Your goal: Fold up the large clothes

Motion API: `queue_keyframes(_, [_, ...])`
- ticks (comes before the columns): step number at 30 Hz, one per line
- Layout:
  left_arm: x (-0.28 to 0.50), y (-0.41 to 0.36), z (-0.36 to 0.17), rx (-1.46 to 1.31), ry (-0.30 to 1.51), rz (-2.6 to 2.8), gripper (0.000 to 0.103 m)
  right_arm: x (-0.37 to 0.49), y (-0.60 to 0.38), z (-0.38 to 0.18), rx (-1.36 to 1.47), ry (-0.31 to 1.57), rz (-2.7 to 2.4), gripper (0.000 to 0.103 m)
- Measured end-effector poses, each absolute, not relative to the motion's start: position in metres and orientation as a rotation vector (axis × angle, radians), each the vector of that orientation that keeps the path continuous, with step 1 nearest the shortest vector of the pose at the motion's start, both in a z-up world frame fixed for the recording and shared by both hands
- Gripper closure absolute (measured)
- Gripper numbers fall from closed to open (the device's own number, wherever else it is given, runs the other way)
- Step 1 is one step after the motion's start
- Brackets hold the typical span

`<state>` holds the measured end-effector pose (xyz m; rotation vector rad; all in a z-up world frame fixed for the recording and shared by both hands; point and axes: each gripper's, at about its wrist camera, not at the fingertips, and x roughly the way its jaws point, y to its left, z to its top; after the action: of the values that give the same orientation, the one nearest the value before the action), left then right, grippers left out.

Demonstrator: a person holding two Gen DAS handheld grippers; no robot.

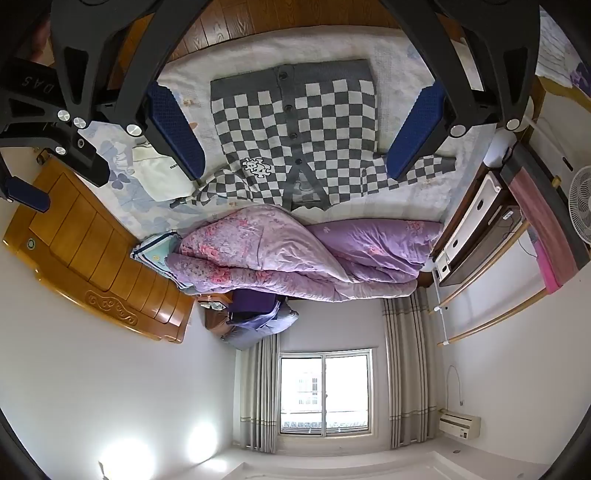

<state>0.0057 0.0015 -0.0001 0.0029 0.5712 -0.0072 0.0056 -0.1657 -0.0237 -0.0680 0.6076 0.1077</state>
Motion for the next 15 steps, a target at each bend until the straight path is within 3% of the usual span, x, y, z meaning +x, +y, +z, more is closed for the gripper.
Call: queue_keyframes(15, [0.0070, 0.0078, -0.0094, 0.000, 0.577, -0.005, 0.005, 0.0073, -0.1617, -0.0239, -0.070, 0.608, 0.107, 0.007])
